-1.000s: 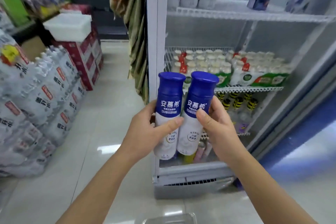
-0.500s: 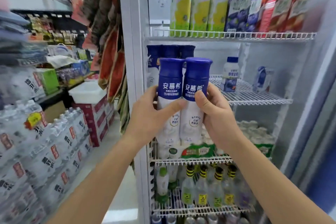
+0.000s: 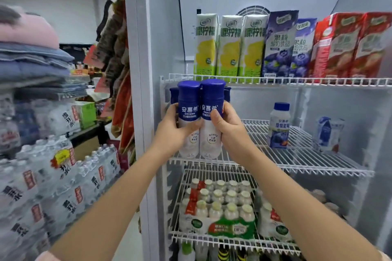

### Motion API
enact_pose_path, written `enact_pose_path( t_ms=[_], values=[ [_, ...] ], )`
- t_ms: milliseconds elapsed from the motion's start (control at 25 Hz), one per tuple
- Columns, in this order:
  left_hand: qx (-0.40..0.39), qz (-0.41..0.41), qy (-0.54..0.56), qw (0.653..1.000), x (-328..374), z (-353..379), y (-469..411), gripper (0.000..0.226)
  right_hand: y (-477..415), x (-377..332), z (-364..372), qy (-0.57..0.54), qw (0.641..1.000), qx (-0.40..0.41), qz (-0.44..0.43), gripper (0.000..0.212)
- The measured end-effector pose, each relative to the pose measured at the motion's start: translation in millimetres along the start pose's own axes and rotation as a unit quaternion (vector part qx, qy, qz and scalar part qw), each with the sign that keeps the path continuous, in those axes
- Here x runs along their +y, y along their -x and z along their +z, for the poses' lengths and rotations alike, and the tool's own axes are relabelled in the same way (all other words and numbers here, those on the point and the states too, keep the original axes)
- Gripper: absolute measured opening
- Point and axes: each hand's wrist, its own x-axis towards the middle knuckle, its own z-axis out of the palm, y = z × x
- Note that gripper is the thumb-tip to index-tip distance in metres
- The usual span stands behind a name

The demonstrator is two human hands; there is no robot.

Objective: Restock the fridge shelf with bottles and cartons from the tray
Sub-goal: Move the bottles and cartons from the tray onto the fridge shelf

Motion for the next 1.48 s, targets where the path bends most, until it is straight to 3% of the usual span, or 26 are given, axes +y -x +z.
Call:
enact_pose_path(
  t_ms=[200,520,680,800,920,1080,1320,1400,1480],
  values=[
    [-0.009,-0.023,0.030,0.999,-18,2,-10,0.036,-7,27,-4,-0.001,0.999,0.005,0.036,0.039],
    [0.001,-0.048,-0.014,0.999,-34,4,-23,0.038,-27,42,-5,0.055,0.994,0.027,0.095,0.054],
    [0.040,0.004,-0.189,0.981,-36,3,-21,0.074,-28,41,-5,0.100,0.990,0.032,0.090,0.051],
    [0.087,0.051,-0.287,0.952,-44,10,-5,0.083,-20,39,-13,0.280,0.958,0.019,0.065,0.055],
    [0.123,0.090,-0.306,0.940,-50,15,7,0.079,-8,47,-13,0.361,0.931,0.034,0.045,0.062],
    [0.159,0.071,-0.317,0.932,-51,19,4,0.073,-15,57,-2,0.327,0.941,0.070,0.049,0.062],
    [0.151,0.042,-0.303,0.940,-52,21,4,0.069,-8,62,5,0.322,0.939,0.107,0.062,0.055],
    [0.161,0.039,-0.296,0.941,-53,21,14,0.063,4,61,8,0.385,0.913,0.127,0.041,0.055],
    [0.162,0.105,-0.284,0.939,-58,19,35,0.048,26,59,11,0.441,0.884,0.156,-0.011,0.043]
  ],
)
